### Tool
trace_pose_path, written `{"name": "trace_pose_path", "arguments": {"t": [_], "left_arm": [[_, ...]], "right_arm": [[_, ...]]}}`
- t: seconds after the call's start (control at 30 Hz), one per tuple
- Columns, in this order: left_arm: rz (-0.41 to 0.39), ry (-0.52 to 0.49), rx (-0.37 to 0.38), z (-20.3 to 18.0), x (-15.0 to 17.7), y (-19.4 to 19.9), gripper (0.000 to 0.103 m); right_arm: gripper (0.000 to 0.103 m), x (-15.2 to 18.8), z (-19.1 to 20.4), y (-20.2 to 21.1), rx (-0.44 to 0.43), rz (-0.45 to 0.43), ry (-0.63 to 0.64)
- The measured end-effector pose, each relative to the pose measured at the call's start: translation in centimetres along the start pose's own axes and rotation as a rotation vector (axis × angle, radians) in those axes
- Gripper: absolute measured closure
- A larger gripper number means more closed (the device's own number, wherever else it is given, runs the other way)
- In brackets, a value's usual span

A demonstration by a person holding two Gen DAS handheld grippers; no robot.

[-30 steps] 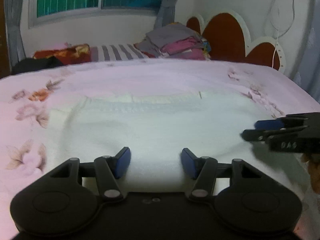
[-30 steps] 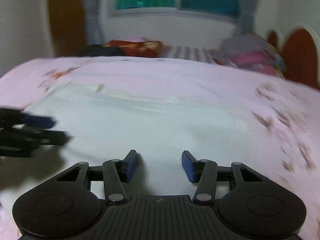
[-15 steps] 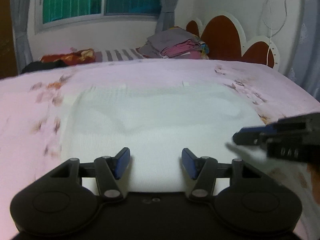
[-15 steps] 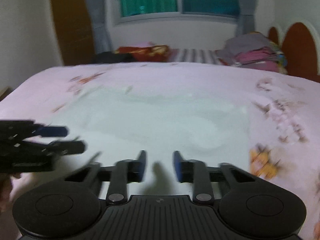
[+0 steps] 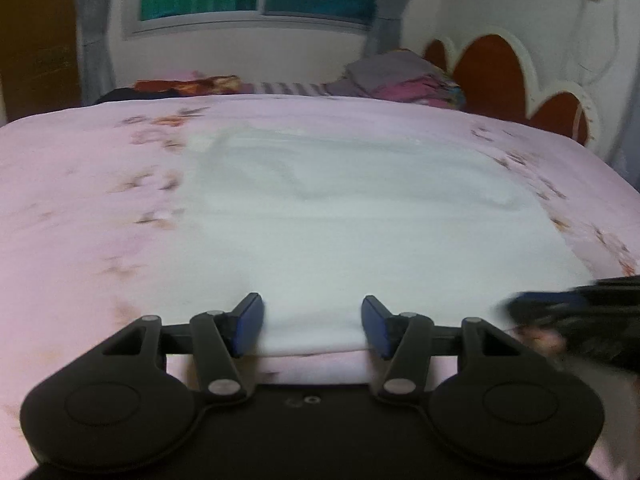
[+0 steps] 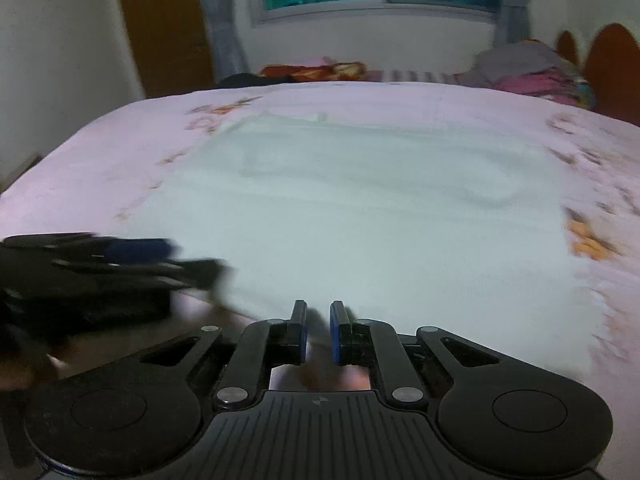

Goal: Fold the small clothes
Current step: 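Press and smooth the folded sweater flat with both open tools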

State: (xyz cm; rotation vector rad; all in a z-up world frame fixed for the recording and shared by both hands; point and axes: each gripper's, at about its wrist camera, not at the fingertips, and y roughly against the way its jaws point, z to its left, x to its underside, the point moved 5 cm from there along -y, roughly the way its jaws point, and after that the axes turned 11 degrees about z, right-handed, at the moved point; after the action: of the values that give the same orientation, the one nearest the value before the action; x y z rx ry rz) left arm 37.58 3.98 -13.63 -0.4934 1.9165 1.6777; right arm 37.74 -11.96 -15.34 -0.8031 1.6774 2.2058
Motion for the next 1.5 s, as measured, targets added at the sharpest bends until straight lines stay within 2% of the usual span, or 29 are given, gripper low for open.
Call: {"name": "trace_pose_path", "arguments": {"t": [0.13,0.23,0.3,0.4,0.5,0.6,0.67,0.7,0.77,0.87,1.07,1.2,1.5], "left_arm": [[0.001,0.045,-0.023,2.8,1.0,0.6,0.049],[0.002,0.035,-0.029,2.8,1.3,0.8,0.049],[0.003,0.028,-0.044,2.3,1.3,1.0,0.049],[-0.023,0.042,-0.042,1.6,1.1,1.7,0.047],[-0.040,0.032,0.007,-0.5,0.4,1.8,0.046],[-0.011,-0.040,0.029,-3.7,0.0,0.7,0.044],[0.012,-0.077,0.022,-5.4,0.1,-0.2,0.034],[0.024,-0.084,0.007,-5.7,0.2,-0.8,0.030],[0.033,-0.077,-0.011,-5.4,0.3,-1.4,0.030],[0.029,-0.047,-0.025,-3.6,0.4,-1.1,0.031],[0.029,0.028,-0.064,0.7,1.1,0.0,0.032],[0.030,0.021,-0.076,0.5,0.9,0.1,0.032],[0.039,0.020,-0.088,0.5,0.8,0.1,0.032]], "right_arm": [[0.094,1.8,-5.4,2.1,0.153,-0.008,-0.085],[0.094,3.0,-8.9,3.1,0.218,-0.007,-0.162],[0.094,3.6,-9.9,3.7,0.200,-0.008,-0.183],[0.093,3.1,-9.2,4.7,0.215,-0.042,-0.176],[0.093,2.2,-7.6,5.3,0.178,-0.082,-0.150],[0.093,1.3,-5.1,4.6,0.077,-0.070,-0.098],[0.093,0.8,-3.5,3.9,0.038,-0.068,-0.064],[0.093,0.7,-2.8,3.5,0.025,-0.060,-0.055],[0.093,0.6,-2.2,2.6,0.001,-0.038,-0.056],[0.093,1.0,-2.9,1.8,0.031,-0.008,-0.079],[0.094,2.1,-8.5,3.4,0.142,-0.014,-0.191],[0.094,2.6,-9.9,3.9,0.138,-0.009,-0.213],[0.094,2.5,-9.4,3.5,0.164,0.003,-0.154]]}}
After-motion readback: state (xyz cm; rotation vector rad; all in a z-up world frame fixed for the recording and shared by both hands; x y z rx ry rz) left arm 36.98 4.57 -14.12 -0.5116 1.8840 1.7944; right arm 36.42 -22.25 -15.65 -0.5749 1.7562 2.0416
